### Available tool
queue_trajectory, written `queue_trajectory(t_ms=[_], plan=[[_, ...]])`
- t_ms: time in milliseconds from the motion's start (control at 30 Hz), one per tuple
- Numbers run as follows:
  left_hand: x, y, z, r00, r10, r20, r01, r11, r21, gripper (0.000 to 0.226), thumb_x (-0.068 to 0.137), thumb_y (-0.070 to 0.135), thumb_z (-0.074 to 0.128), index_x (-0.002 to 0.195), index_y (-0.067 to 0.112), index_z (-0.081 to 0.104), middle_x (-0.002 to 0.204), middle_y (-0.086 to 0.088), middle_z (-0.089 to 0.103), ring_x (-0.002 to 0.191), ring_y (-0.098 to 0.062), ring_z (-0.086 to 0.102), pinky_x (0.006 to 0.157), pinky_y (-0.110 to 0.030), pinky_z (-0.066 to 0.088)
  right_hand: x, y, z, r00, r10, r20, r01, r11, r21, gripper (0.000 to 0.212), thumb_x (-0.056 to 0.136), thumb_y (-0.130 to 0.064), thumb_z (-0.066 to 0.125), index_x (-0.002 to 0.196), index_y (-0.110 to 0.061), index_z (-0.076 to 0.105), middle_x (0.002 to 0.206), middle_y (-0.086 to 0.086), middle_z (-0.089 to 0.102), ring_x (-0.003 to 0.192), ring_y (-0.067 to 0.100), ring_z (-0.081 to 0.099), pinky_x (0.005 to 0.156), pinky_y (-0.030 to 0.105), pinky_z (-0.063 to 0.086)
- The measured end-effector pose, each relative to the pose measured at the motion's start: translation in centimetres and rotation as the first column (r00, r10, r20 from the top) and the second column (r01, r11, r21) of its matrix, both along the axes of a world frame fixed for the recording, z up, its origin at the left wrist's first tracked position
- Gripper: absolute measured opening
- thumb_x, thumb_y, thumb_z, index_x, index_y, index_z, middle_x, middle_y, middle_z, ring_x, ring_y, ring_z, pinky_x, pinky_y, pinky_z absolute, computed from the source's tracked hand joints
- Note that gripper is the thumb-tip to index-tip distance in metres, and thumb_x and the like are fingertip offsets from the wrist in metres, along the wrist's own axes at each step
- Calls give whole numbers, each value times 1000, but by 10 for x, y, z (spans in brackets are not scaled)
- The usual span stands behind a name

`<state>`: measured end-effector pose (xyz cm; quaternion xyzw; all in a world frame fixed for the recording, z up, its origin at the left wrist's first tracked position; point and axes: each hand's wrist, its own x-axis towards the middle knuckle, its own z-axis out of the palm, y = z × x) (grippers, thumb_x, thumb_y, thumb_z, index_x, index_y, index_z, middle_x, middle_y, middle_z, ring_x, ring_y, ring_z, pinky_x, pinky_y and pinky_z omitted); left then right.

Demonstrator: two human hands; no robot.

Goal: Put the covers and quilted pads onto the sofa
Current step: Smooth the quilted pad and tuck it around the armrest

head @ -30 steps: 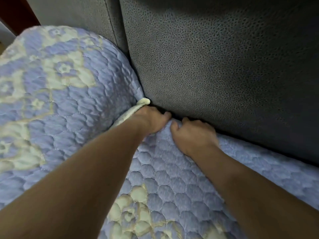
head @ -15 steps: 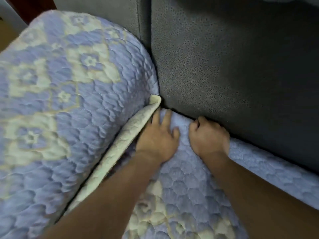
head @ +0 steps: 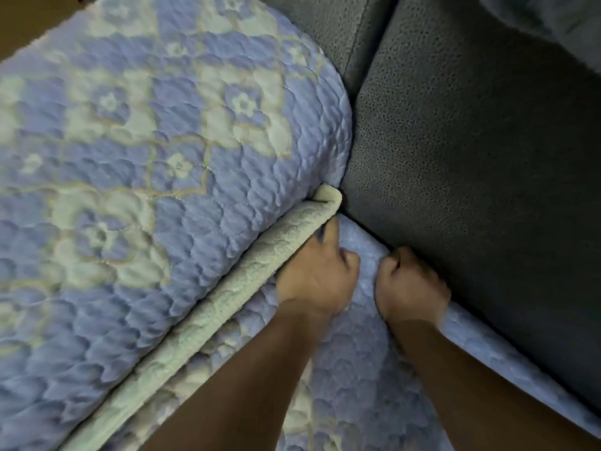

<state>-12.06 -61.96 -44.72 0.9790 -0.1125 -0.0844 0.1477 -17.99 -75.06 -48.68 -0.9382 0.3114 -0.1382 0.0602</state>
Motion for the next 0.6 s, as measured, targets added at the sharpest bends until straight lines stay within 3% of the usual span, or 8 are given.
queue_trajectory(t_ms=[167,300,400,433,467,533,567,600], plan=[[-51,45,20,991,106,-80,-103,994,49,63,95,52,35,151,25,34,137,-7,56,115,-30,59,93,-44,49,2,0,9,995,3,-102,13,986,163,41,92,-34,28,86,-10,60,78,18,65,68,37,59,64,38,47],[-87,92,20,945,314,94,-326,927,184,53,92,56,39,132,24,50,119,-8,58,110,-32,52,92,-50,40,1,-3,14,996,15,-92,3,982,191,38,95,-32,32,92,-9,62,87,21,68,75,40,62,64,39,43],[-84,85,14,922,376,96,-387,905,174,48,90,53,35,125,24,49,121,-6,52,115,-30,46,98,-52,33,-4,-6,19,999,27,-31,-18,966,259,33,98,-27,37,103,-7,63,97,24,69,83,41,62,65,40,37],[-83,83,12,919,384,94,-395,905,159,47,90,52,34,124,25,48,122,-6,51,116,-29,45,99,-51,33,-6,-5,23,994,103,39,-110,959,262,31,97,-24,40,109,-8,64,103,22,69,88,41,63,68,41,41],[-84,81,10,919,381,107,-393,908,142,45,90,52,34,123,25,48,122,-5,51,116,-29,45,99,-51,33,-10,-3,26,957,261,127,-282,938,201,32,95,-22,43,115,-8,64,111,19,68,98,39,62,77,43,46],[-87,84,6,917,364,166,-386,913,132,43,90,50,35,122,24,48,121,-6,52,115,-30,46,99,-50,34,-14,9,27,708,675,207,-694,719,31,38,91,-20,49,124,-9,63,127,9,63,121,30,55,101,43,44],[-87,85,5,911,366,188,-392,911,128,43,90,50,36,122,23,49,121,-6,52,115,-30,46,99,-49,34,-5,15,26,591,791,159,-802,597,14,40,92,-23,48,128,-10,61,132,6,60,128,27,50,109,43,39],[-87,85,3,906,371,203,-399,909,120,44,90,49,37,123,22,50,121,-7,52,115,-31,46,99,-50,34,10,22,26,543,836,78,-840,542,42,42,93,-27,46,130,-11,59,133,5,57,131,27,46,112,43,36]])
